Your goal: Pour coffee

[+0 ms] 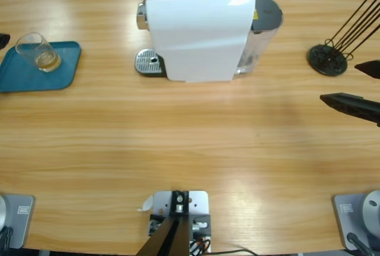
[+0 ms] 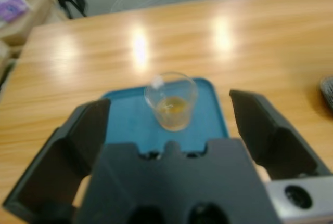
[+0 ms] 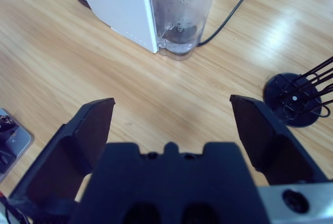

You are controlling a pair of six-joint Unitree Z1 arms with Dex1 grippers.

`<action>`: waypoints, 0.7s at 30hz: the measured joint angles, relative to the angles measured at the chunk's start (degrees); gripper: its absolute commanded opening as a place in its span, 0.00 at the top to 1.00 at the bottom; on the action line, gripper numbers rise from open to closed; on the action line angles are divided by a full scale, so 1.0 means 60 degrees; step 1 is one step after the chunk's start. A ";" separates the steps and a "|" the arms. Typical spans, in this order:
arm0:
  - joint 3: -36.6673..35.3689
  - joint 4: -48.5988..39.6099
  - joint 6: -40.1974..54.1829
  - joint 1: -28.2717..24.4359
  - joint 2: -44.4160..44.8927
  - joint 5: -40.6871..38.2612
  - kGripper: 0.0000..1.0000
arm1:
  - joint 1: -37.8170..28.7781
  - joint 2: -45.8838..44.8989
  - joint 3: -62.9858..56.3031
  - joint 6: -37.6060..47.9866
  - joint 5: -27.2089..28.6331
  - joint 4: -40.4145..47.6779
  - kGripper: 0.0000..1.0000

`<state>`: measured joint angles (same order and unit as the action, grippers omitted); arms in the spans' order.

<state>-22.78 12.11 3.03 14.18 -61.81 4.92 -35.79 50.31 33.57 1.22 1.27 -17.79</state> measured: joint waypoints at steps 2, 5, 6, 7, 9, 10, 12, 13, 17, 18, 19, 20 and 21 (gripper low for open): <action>-0.0756 -0.1876 -0.0017 0.0443 0.0847 -0.0753 0.00 | -0.0001 -0.0008 0.0156 -0.0148 0.0000 -0.0268 0.00; -0.1837 -0.4603 -0.0118 0.1034 0.1685 -0.1770 0.00 | -0.0004 -0.0008 0.0483 -0.0373 0.0000 -0.0683 0.00; -0.2020 -0.5160 -0.0187 0.1134 0.1888 -0.2044 0.00 | -0.0005 -0.0009 0.0604 -0.0411 0.0000 -0.0822 0.00; -0.2134 -0.5560 -0.0258 0.1205 0.2052 -0.2403 0.00 | -0.0005 -0.0012 0.0720 -0.0435 0.0000 -0.0976 0.00; -0.2188 -0.5916 -0.0341 0.1288 0.2170 -0.3079 0.00 | -0.0006 -0.0026 0.0839 -0.0459 0.0000 -0.1204 0.00; -0.2205 -0.6003 -0.0346 0.1359 0.2170 -0.3368 0.00 | -0.0006 -0.0027 0.0897 -0.0462 0.0000 -0.1257 0.00; -0.2209 -0.6077 -0.0346 0.1576 0.2170 -0.3697 0.00 | -0.0006 -0.0027 0.0970 -0.0463 0.0000 -0.1323 0.00; -0.2209 -0.6079 -0.0345 0.1678 0.2175 -0.3765 0.00 | -0.0006 -0.0026 0.1018 -0.0463 0.0040 -0.1389 0.00; -0.2209 -0.6079 -0.0345 0.1982 0.2359 -0.3888 0.00 | -0.0008 -0.0032 0.1215 -0.0463 0.0671 -0.1944 0.00; -0.2209 -0.6079 -0.0345 0.2047 0.2397 -0.3890 0.00 | -0.0009 -0.0045 0.1215 -0.0463 0.0769 -0.1997 0.00; -0.2209 -0.6079 -0.0345 0.2097 0.2405 -0.3890 0.00 | -0.0009 -0.0077 0.1215 -0.0463 0.0810 -0.2029 0.00; -0.2209 -0.6079 -0.0345 0.2127 0.2405 -0.3890 0.00 | -0.0009 -0.0143 0.1215 -0.0463 0.0828 -0.2041 0.00; -0.2209 -0.6079 -0.0345 0.2138 0.2408 -0.3889 0.00 | -0.0009 -0.0237 0.1215 -0.0462 0.0841 -0.2041 0.00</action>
<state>-36.03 -24.37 0.96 27.01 -47.36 -18.42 -35.84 48.89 40.86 -1.55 6.32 -30.03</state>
